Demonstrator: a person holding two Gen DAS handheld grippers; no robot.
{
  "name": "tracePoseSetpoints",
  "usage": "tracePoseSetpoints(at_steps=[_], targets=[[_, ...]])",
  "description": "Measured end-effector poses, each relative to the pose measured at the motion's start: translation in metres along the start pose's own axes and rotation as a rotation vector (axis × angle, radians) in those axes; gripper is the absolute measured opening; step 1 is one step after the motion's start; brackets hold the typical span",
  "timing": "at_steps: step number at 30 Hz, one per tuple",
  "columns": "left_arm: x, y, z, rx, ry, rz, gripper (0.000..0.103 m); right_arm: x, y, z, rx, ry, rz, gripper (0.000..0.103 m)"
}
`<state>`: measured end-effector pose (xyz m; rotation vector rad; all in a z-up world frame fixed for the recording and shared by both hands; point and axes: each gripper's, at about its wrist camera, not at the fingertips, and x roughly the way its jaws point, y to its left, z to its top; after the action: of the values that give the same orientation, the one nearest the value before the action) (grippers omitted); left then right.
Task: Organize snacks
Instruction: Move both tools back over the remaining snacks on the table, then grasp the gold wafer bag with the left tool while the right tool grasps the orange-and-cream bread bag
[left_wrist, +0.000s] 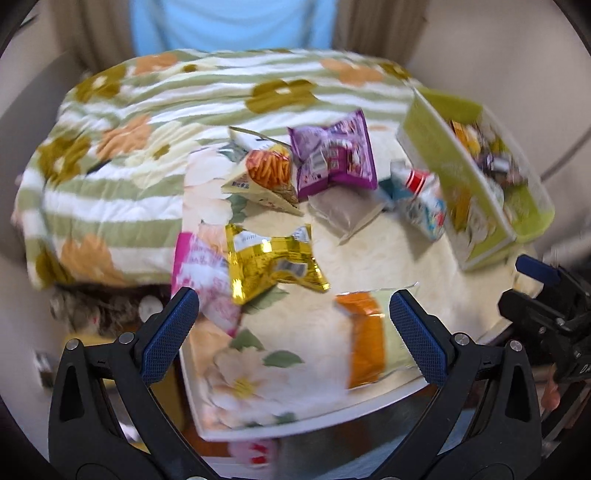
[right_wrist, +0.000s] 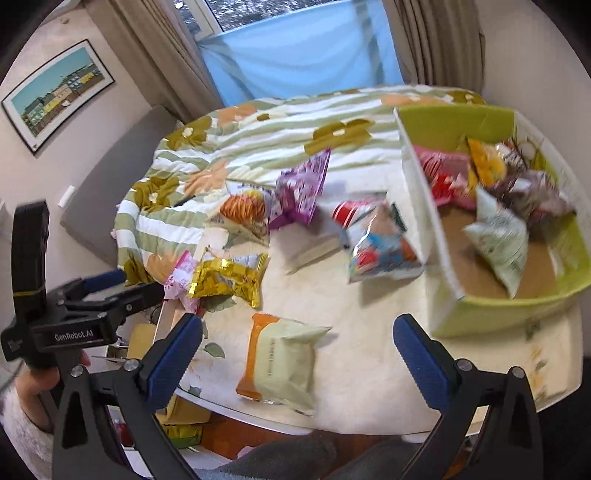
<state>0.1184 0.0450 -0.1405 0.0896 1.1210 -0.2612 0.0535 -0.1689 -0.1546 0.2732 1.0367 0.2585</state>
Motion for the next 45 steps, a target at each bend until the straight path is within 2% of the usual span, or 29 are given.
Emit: tracePoseSetpoints(at_steps=[8,12,16,20,22,23,26,27,28,31,35,38,39,43,45], targets=[[0.049,-0.012,0.026,0.359,0.133,-0.004,0.102,0.044,0.021,-0.018,0.023,0.096,-0.061,0.103],[0.078,-0.024,0.031,0.521,0.195,0.040,0.095,0.064,0.025,-0.027,0.031,0.147,-0.078,0.103],[0.103,-0.032,0.032,0.647,0.262,0.056,0.093,0.085,0.029,-0.036,-0.012,0.199,-0.108,0.103],[0.126,-0.036,0.031,0.749,0.319,0.098,0.093,0.099,0.029,-0.041,-0.021,0.226,-0.101,0.103],[0.135,-0.034,0.030,0.766,0.344,0.104,0.087,0.105,0.030,-0.043,-0.018,0.235,-0.098,0.103],[0.140,-0.033,0.030,0.769,0.358,0.101,0.079,0.107,0.031,-0.043,-0.019,0.236,-0.100,0.103],[0.156,-0.029,0.031,0.772,0.388,0.104,0.076,0.112,0.031,-0.045,-0.028,0.241,-0.116,0.103],[0.160,-0.028,0.032,0.771,0.394,0.100,0.070,0.115,0.031,-0.045,-0.029,0.246,-0.119,0.103],[0.163,-0.028,0.032,0.771,0.398,0.099,0.066,0.117,0.030,-0.046,-0.027,0.252,-0.119,0.103],[0.165,-0.031,0.035,0.767,0.400,0.074,0.065,0.123,0.029,-0.048,-0.021,0.265,-0.119,0.103],[0.168,-0.037,0.039,0.753,0.407,0.045,0.056,0.127,0.026,-0.046,-0.013,0.272,-0.114,0.102],[0.169,-0.042,0.039,0.740,0.408,0.015,0.046,0.130,0.020,-0.042,-0.007,0.275,-0.110,0.099],[0.169,-0.044,0.038,0.731,0.406,0.005,0.039,0.130,0.018,-0.042,-0.005,0.275,-0.110,0.098],[0.169,-0.048,0.038,0.696,0.402,-0.009,0.037,0.130,0.011,-0.039,0.006,0.282,-0.108,0.094],[0.168,-0.045,0.038,0.646,0.395,-0.019,0.036,0.131,0.010,-0.039,0.012,0.285,-0.096,0.091]])
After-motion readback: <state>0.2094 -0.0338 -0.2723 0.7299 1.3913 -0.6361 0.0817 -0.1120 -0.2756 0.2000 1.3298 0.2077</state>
